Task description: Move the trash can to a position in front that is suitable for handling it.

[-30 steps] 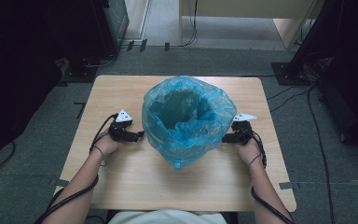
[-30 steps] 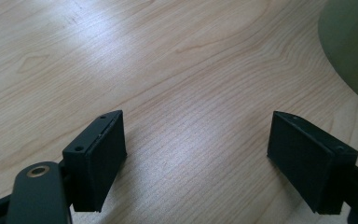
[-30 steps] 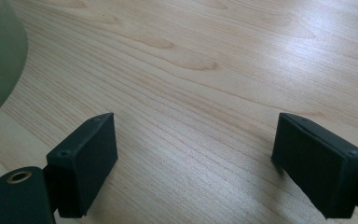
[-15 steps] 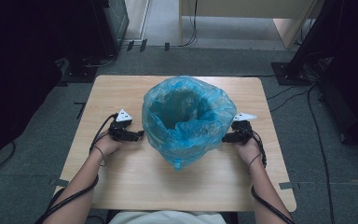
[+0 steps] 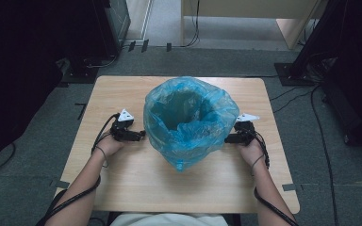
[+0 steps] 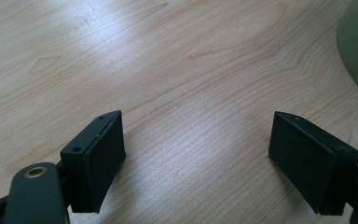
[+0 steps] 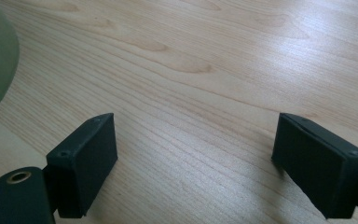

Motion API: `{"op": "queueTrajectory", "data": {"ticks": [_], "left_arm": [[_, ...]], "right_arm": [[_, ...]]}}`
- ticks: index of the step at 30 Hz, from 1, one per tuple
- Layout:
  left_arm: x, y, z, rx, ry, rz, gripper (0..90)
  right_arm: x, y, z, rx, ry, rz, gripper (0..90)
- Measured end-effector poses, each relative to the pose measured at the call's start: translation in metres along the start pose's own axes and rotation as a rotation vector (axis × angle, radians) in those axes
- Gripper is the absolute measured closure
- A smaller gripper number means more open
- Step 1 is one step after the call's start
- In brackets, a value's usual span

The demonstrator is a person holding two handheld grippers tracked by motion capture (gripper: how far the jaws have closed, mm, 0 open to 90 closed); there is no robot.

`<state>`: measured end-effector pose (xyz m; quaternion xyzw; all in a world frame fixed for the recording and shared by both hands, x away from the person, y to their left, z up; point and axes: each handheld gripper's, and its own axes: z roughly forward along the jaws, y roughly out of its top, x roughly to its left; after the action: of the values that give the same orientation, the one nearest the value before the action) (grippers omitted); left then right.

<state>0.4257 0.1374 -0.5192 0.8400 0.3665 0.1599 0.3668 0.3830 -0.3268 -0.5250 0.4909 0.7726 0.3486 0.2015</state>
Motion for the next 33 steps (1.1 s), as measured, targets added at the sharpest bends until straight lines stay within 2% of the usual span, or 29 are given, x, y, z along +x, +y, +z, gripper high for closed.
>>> {"op": "queueTrajectory", "data": {"ticks": [14, 17, 20, 24, 26, 29, 33], "left_arm": [[0.004, 0.007, 0.008, 0.005, -0.041, 0.040, 17.8], [0.006, 0.010, 0.011, 0.002, -0.045, 0.041, 17.8], [0.008, 0.010, 0.010, 0.001, -0.058, 0.019, 17.8], [0.009, 0.013, 0.008, 0.024, -0.065, -0.027, 18.1], [0.009, 0.015, 0.007, 0.041, -0.066, -0.037, 18.3], [0.007, 0.017, 0.005, 0.056, -0.073, -0.041, 18.3], [0.005, 0.020, 0.001, 0.054, -0.084, -0.028, 18.3]], "right_arm": [[-0.004, 0.001, 0.001, 0.000, 0.013, -0.013, 13.4], [-0.006, 0.003, 0.001, 0.017, 0.013, -0.012, 13.4], [-0.005, 0.007, 0.001, 0.044, 0.010, -0.007, 13.6], [-0.006, 0.009, 0.001, 0.058, 0.015, 0.005, 14.4], [-0.006, 0.010, 0.000, 0.065, 0.025, 0.012, 14.9], [-0.006, 0.012, -0.002, 0.075, 0.029, 0.018, 15.6], [-0.005, 0.016, -0.008, 0.057, 0.040, 0.019, 15.8]]}}
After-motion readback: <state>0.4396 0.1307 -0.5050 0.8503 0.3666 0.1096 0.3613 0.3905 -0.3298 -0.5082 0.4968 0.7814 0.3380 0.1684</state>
